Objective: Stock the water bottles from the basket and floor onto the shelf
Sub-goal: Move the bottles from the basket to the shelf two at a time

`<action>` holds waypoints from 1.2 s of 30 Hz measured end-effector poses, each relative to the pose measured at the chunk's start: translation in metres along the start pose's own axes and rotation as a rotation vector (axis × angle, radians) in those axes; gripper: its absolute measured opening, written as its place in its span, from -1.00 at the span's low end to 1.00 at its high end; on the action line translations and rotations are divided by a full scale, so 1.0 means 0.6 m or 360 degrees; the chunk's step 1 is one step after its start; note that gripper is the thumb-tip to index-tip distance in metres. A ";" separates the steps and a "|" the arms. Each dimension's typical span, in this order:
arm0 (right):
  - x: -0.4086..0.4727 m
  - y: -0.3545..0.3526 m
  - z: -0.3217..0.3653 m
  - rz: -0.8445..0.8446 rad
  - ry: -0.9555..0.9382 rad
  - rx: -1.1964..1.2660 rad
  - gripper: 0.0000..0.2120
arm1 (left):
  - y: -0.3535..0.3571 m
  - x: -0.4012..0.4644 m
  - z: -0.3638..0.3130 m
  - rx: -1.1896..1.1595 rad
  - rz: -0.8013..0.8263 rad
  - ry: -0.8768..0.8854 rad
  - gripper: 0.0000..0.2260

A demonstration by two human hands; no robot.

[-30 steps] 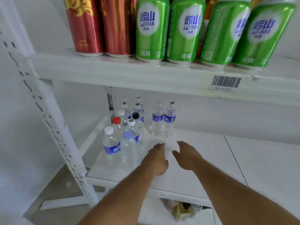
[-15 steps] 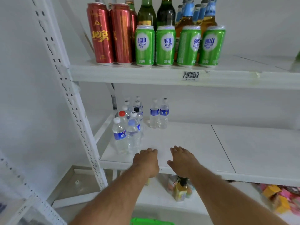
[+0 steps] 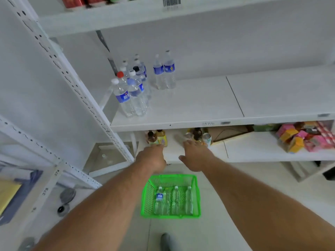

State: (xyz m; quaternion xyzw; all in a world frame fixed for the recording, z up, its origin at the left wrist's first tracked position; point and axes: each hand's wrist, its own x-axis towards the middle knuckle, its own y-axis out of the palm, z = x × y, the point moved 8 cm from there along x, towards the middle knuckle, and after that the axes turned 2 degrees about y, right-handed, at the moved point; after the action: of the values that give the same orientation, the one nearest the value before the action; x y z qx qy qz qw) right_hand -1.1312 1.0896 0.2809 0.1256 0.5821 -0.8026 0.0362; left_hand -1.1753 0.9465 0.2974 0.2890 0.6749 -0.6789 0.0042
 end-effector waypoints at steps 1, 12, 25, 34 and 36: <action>-0.012 0.017 -0.001 0.0025 0.0002 0.0013 -0.47 | 0.013 -0.007 0.004 -0.0008 0.0014 -0.0003 -0.40; -0.064 0.169 0.018 0.0282 0.0217 0.0102 -0.38 | 0.133 -0.043 0.113 -0.0145 0.0157 -0.0063 -0.44; -0.037 0.389 0.141 0.0605 0.0425 0.0201 -0.37 | 0.329 -0.015 0.338 -0.0483 0.0463 -0.0202 -0.42; 0.080 0.491 0.092 0.0742 0.0563 0.0489 -0.37 | 0.416 0.084 0.348 -0.0717 0.0581 -0.0330 -0.37; 0.124 0.527 0.067 0.0782 0.0606 0.0569 -0.36 | 0.445 0.119 0.347 -0.0793 0.0587 -0.0362 -0.38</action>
State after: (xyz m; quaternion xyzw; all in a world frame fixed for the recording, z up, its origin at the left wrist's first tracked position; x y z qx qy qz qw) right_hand -1.1450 0.9570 -0.0180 0.4134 0.3813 -0.8212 0.0965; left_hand -1.2098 0.7588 0.0084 0.3189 0.7517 -0.5086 0.2730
